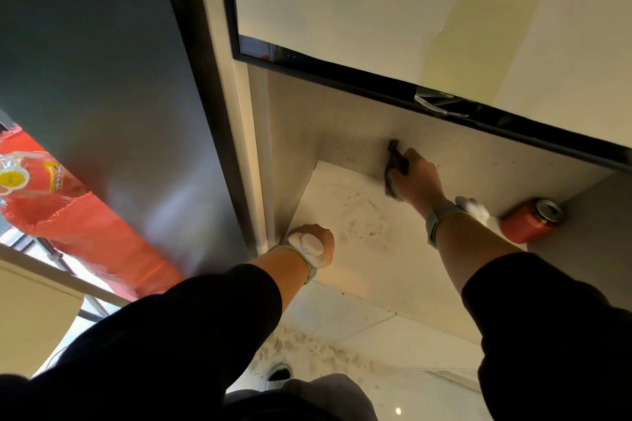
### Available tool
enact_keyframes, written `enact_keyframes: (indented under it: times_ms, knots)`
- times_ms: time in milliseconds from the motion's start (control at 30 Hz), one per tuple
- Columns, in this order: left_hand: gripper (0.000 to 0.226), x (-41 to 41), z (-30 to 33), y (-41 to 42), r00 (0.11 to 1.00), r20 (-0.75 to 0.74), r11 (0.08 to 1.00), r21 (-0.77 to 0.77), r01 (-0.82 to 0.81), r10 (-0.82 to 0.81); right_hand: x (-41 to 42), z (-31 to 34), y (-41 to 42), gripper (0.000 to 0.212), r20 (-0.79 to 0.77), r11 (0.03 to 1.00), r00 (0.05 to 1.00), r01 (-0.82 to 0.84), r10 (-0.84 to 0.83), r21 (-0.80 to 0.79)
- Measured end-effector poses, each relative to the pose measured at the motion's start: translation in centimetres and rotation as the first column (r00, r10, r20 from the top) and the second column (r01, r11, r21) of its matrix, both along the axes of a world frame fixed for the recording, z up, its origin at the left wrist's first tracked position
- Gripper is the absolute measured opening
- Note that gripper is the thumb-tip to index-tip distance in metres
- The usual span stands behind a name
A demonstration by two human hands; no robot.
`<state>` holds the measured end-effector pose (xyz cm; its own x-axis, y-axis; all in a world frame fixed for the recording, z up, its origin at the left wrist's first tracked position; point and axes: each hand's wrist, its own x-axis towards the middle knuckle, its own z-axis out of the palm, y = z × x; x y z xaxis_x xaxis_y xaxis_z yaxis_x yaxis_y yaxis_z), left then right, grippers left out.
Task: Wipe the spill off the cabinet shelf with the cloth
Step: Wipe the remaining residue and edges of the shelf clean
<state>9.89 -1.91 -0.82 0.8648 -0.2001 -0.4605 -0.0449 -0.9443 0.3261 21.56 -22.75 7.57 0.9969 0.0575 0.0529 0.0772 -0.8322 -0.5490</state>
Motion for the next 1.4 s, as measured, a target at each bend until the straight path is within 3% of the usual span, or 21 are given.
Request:
enact_keyframes:
  times_ms: [100,167,233,300,400,533,667,867,1100,1267,1400]
  knots:
    - [0.043,-0.1,0.4,0.0,1.0,0.015,1.0,-0.001,-0.004,0.005,-1.3,-0.8,0.3,0.021,0.033,0.995,0.998,-0.057,0.06,-0.086]
    - [0.042,0.0,0.6,0.0,1.0,0.011,1.0,0.003,-0.007,0.006,-3.3,-2.5,1.0,0.039,-0.144,0.961,0.977,-0.187,0.159,-0.203]
    - [0.043,0.0,0.5,0.1,1.0,-0.008,1.0,-0.008,-0.019,0.019,-5.4,-4.5,1.7,0.027,-0.292,0.902,0.933,-0.3,0.209,-0.312]
    - [0.043,0.0,0.4,0.2,1.0,-0.016,1.0,0.001,-0.014,0.014,-6.3,-5.9,2.2,0.038,-0.226,0.914,0.957,-0.249,0.181,-0.32]
    - [0.043,-0.2,0.5,0.1,1.0,-0.02,1.0,0.005,0.001,0.0,-5.6,-7.0,2.5,0.027,-0.089,0.929,0.986,-0.165,0.143,-0.33]
    - [0.04,-0.5,0.3,0.3,0.999,-0.016,0.999,0.027,0.032,-0.031,-5.0,-9.4,3.0,0.063,-0.296,0.908,0.952,-0.194,0.082,-0.371]
    - [0.04,-0.6,0.2,0.6,0.999,0.008,0.998,0.039,0.051,-0.051,-4.8,-11.6,4.2,0.068,-0.272,0.877,0.961,-0.166,0.042,-0.451]
    - [0.034,-1.0,0.2,0.2,0.995,0.098,0.996,0.092,0.011,-0.02,-1.3,-11.9,7.8,0.078,-0.25,0.897,0.967,-0.149,0.045,-0.416]
    - [0.026,-0.6,0.3,-0.2,0.987,0.14,0.987,0.15,0.053,-0.074,-6.2,-12.8,7.5,0.067,-0.141,0.858,0.956,-0.293,0.257,-0.422]
    - [0.025,-0.2,0.9,-0.3,0.986,0.13,0.992,0.084,0.098,-0.108,-10.2,-12.5,6.1,0.066,-0.109,0.866,0.958,-0.287,0.266,-0.41]
    - [0.019,0.1,1.1,-0.4,0.995,0.025,0.992,0.079,0.099,-0.101,-11.2,-12.5,3.3,0.066,-0.134,0.872,0.965,-0.259,0.224,-0.414]
